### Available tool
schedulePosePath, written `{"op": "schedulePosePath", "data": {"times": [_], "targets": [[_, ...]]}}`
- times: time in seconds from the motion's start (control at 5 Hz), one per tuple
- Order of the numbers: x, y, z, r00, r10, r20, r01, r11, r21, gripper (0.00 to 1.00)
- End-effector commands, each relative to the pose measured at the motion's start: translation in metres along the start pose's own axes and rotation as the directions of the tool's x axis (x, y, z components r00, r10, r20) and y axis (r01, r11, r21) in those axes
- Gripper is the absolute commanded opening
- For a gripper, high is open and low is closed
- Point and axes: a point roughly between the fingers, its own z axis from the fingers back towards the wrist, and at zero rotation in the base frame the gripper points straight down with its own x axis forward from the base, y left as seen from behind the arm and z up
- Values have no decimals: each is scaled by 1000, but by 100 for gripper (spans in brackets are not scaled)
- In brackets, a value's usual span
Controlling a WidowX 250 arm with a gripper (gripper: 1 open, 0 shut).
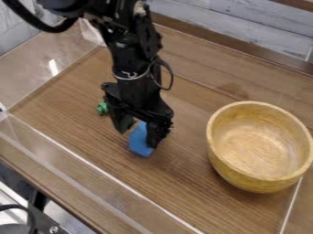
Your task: Remove the blue block from inside the brown bowl and put it on the table
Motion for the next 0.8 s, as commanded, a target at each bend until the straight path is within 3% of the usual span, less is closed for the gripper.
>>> {"op": "schedulePosePath", "data": {"times": [0.0,0.6], "targets": [[12,4,18,997,5,71,-5,1000,-3,100],[21,10,32,992,12,125,-10,1000,-20,100]]}}
